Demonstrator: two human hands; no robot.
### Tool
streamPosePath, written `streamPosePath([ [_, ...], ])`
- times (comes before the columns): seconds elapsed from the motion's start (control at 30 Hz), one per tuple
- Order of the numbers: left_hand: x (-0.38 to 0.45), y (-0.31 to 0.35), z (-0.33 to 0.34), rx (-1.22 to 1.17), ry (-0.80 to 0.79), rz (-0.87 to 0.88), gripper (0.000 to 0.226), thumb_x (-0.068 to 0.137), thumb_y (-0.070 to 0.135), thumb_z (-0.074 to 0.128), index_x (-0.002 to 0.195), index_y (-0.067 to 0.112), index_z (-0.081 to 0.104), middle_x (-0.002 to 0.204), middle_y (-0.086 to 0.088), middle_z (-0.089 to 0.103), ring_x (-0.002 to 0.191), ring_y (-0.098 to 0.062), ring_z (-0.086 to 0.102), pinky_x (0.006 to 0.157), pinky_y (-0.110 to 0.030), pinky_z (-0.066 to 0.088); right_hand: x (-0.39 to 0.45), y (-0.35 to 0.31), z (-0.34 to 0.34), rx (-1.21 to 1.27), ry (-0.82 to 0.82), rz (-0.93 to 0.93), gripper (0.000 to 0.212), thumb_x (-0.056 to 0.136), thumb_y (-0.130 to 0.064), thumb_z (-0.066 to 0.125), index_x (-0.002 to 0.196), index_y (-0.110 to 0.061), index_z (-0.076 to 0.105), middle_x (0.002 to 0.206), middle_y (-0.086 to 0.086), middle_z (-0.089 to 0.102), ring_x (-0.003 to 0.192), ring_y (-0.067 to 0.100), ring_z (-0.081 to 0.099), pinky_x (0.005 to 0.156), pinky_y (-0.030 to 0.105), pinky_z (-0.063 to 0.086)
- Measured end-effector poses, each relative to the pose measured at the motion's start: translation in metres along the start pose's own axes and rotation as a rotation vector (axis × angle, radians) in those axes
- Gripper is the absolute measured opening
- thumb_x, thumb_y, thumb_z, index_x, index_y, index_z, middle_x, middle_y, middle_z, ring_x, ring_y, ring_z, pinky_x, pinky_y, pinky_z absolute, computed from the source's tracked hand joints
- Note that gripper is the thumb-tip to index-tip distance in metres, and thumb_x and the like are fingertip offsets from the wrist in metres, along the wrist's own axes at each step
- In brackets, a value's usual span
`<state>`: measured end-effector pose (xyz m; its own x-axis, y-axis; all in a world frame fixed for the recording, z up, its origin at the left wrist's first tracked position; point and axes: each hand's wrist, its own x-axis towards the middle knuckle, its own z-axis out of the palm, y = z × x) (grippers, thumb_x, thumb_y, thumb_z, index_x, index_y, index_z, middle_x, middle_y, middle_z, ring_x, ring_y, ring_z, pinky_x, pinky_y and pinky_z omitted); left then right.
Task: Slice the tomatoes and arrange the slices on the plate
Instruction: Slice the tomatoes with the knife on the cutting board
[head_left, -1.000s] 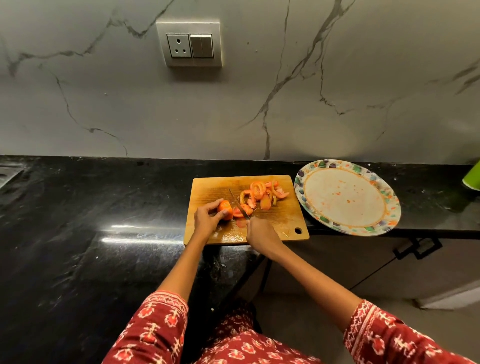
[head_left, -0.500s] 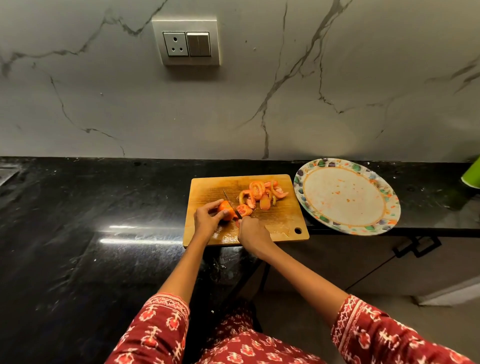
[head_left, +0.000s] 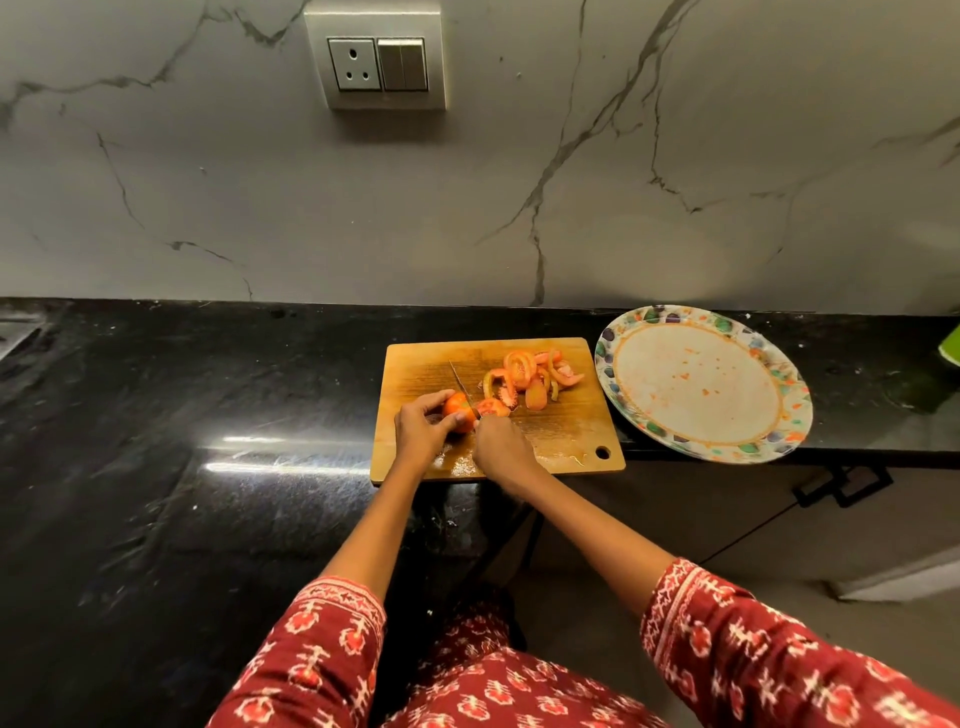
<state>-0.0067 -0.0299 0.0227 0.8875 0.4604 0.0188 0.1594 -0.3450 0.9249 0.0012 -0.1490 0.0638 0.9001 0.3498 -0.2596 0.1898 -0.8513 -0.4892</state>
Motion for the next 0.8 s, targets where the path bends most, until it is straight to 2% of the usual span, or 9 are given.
streamPosePath([
  [0.1, 0.000, 0.001, -0.001, 0.012, 0.003, 0.015, 0.043, 0.075, 0.002, 0.072, 0.116, -0.003, 0.060, 0.119, -0.016, 0.062, 0.110, -0.015, 0.054, 0.091, -0.023, 0.044, 0.007, 0.003, 0.000, 0.017, -0.025, -0.046, 0.023, 0.099, -0.011, 0.036, 0.108, 0.003, 0.053, 0.108, 0.023, 0.060, 0.102, 0.038, 0.058, 0.069, 0.036, 0.038],
  [0.3, 0.002, -0.003, -0.002, -0.006, -0.026, 0.006, 0.043, 0.076, 0.000, 0.071, 0.117, -0.003, 0.059, 0.120, -0.018, 0.060, 0.116, -0.023, 0.055, 0.092, -0.024, 0.045, -0.006, 0.023, 0.016, 0.034, -0.006, -0.091, 0.029, 0.102, -0.019, 0.032, 0.109, 0.002, 0.051, 0.106, 0.022, 0.060, 0.096, 0.036, 0.057, 0.066, 0.033, 0.034],
  [0.53, -0.001, -0.002, -0.002, -0.047, 0.000, 0.002, 0.041, 0.074, 0.001, 0.073, 0.114, -0.002, 0.062, 0.117, -0.016, 0.063, 0.105, -0.013, 0.055, 0.085, -0.019, 0.046, 0.009, 0.012, 0.016, 0.077, -0.039, -0.056, 0.029, 0.101, -0.017, 0.033, 0.104, 0.003, 0.055, 0.105, 0.024, 0.062, 0.097, 0.039, 0.059, 0.066, 0.033, 0.038],
  [0.8, 0.000, -0.006, -0.003, -0.056, -0.002, 0.020, 0.041, 0.076, 0.001, 0.071, 0.116, -0.002, 0.061, 0.117, -0.016, 0.063, 0.108, -0.016, 0.056, 0.082, -0.015, 0.045, 0.005, 0.015, 0.019, 0.052, -0.049, -0.073, 0.031, 0.101, -0.017, 0.032, 0.105, 0.005, 0.054, 0.107, 0.024, 0.060, 0.098, 0.038, 0.057, 0.066, 0.032, 0.034],
])
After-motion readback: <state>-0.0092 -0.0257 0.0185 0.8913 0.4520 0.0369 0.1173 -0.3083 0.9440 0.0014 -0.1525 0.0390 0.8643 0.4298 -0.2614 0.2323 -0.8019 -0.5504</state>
